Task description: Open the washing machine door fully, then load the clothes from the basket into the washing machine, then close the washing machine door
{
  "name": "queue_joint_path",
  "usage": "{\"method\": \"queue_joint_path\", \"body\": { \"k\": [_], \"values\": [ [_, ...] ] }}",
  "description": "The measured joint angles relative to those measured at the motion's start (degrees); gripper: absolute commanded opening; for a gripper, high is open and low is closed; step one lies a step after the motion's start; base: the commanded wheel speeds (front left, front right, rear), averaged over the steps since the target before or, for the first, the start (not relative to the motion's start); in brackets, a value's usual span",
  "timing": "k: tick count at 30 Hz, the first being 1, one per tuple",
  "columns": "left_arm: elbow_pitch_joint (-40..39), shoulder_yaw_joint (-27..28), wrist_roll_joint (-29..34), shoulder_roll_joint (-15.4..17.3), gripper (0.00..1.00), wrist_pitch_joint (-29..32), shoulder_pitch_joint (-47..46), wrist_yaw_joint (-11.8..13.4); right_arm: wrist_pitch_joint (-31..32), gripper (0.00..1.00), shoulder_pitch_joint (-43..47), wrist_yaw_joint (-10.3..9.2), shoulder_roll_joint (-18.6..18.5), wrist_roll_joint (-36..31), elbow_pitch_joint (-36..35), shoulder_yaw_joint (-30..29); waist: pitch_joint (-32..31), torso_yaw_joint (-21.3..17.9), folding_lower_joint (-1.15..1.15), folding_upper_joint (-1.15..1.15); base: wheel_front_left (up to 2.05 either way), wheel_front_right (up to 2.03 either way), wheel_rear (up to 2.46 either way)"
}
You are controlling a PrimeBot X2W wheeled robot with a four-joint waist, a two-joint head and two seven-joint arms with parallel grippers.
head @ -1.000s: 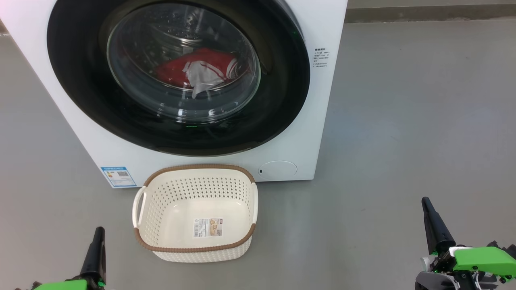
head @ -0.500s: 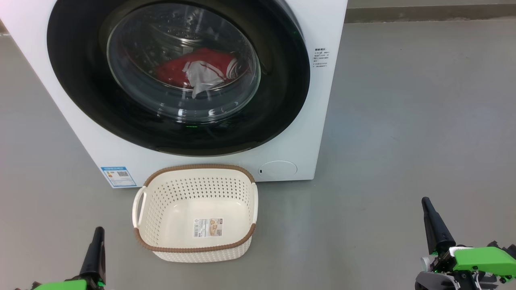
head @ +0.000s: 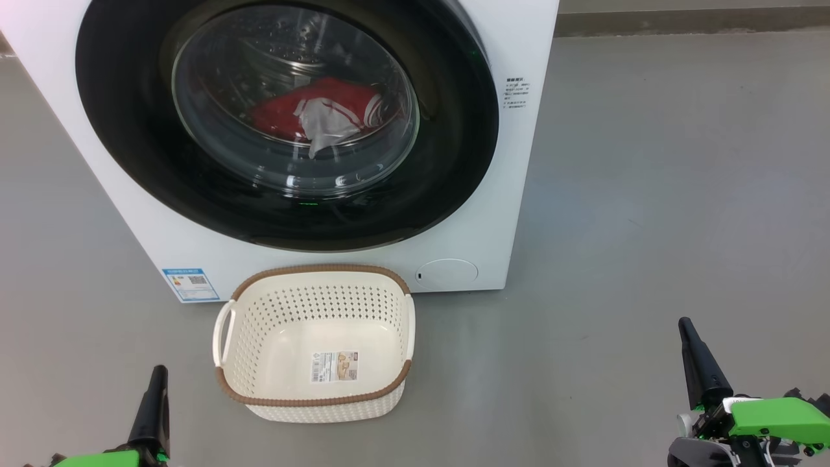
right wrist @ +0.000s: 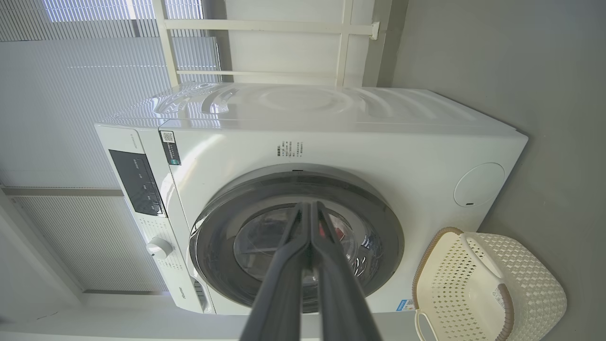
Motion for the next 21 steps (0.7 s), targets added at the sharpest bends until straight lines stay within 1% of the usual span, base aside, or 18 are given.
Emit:
{"method": "queue_joint_path", "body": {
  "k": [21],
  "values": [
    [0.0,0.1,0.02,-0.01,0.0,0.01,-0.01,0.0,0.01,0.0,0.01,0.0,0.02,0.0,0.0,-0.03,0.0,0.0,0.0,0.0,0.0,0.0,0.0]
  ]
}}
